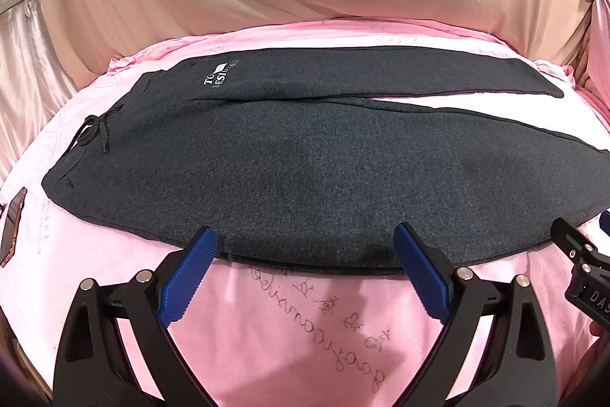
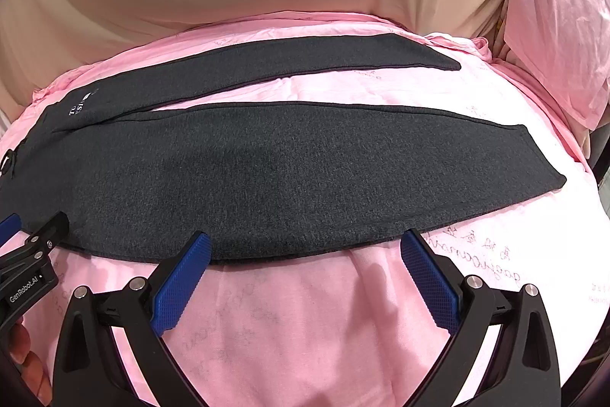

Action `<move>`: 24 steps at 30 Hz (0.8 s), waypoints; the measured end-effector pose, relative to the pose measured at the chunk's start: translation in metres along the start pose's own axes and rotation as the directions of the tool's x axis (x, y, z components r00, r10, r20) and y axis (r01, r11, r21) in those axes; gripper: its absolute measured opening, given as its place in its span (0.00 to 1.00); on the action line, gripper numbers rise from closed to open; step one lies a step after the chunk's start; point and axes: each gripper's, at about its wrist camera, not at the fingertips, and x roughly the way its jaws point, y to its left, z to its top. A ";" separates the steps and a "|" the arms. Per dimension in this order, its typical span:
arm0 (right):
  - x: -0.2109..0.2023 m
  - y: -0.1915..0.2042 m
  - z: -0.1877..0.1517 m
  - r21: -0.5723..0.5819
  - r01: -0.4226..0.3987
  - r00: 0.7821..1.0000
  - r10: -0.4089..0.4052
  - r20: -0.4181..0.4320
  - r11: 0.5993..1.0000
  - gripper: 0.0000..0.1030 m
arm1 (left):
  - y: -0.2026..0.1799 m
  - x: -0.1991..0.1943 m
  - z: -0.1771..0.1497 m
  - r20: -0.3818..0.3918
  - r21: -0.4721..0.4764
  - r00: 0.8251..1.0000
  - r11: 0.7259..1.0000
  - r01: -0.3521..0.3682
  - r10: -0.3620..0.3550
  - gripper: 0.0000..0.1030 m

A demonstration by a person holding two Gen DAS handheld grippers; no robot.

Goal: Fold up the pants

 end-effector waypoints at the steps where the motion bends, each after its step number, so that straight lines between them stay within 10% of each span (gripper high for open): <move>1: 0.000 0.000 0.000 0.000 0.000 1.000 0.000 -0.001 1.000 0.95 | 0.000 0.000 0.000 0.000 0.001 1.000 1.000 0.002 -0.002 0.89; 24: 0.001 0.003 0.001 -0.003 0.001 1.000 -0.001 -0.011 1.000 0.95 | 0.002 0.003 0.000 -0.012 0.005 1.000 1.000 0.000 0.000 0.89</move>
